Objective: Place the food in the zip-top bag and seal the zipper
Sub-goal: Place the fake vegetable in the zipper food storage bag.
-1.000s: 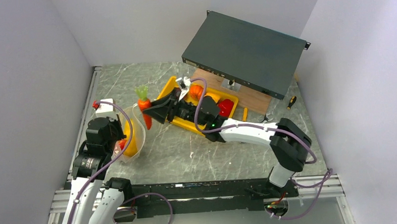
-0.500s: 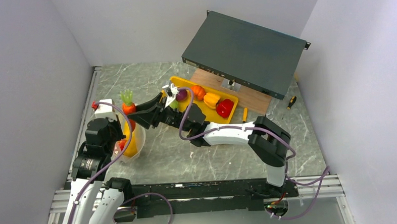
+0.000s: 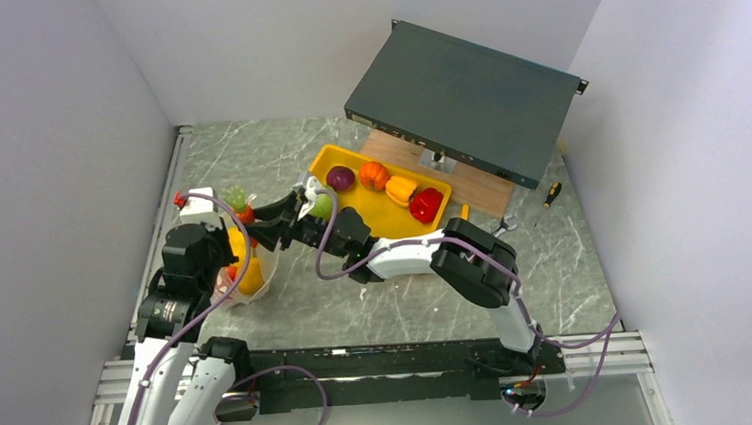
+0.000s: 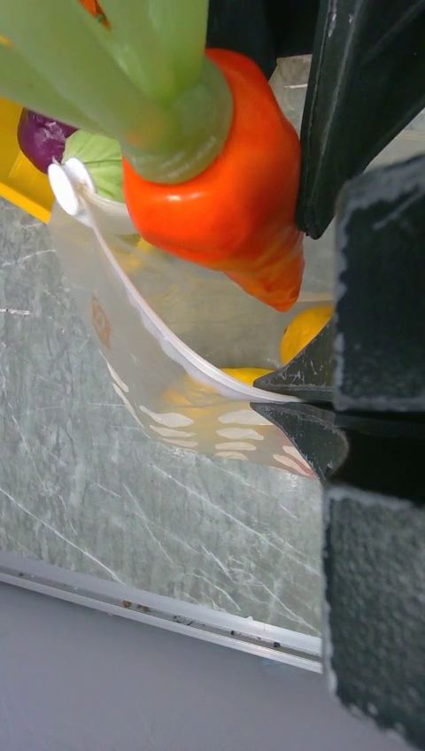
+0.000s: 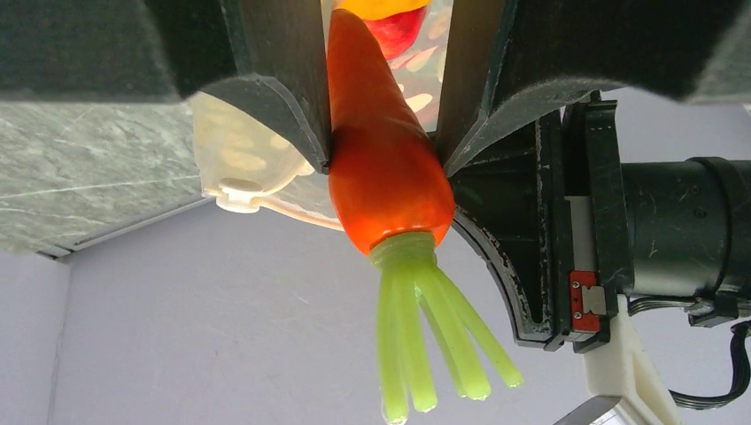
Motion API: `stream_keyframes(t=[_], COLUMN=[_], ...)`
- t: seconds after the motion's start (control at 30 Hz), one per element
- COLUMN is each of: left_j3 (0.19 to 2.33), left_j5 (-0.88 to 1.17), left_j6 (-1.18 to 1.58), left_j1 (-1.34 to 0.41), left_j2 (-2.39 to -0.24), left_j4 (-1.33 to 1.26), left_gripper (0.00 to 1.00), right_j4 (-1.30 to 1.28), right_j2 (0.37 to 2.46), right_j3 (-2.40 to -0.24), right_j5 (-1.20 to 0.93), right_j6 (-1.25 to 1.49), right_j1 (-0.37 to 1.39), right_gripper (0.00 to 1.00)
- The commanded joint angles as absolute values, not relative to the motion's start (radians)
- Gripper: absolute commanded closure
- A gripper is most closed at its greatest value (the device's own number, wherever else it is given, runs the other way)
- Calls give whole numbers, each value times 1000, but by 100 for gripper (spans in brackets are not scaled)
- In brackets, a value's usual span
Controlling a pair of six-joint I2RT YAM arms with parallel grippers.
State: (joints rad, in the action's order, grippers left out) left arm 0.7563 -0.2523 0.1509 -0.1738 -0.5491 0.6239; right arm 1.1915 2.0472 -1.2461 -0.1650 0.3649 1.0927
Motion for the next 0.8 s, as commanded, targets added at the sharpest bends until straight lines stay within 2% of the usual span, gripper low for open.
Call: stream_keyframes(t=[0.0, 0.07, 0.3, 0.5, 0.77], left_j3=[756, 755, 756, 755, 755], left_j5=[-262, -264, -257, -258, -252], left_j6=[145, 145, 145, 145, 143], left_j1=[-176, -176, -176, -176, -176], left_j2=[-552, -554, -563, -564, -578], left_j4=[581, 581, 580, 581, 577], left_gripper=[100, 100, 100, 100, 100], right_j4=[1272, 1217, 1137, 1067, 611], right_j2=[2059, 2060, 2030, 1936, 1738], right_j3=[-1299, -1306, -1279, -1222, -1212], right_j5=[-160, -136, -116, -92, 10], right_j6=[300, 285, 289, 298, 294], right_j1=[1092, 1091, 1093, 1093, 1095], right_gripper=[61, 50, 25, 22, 21])
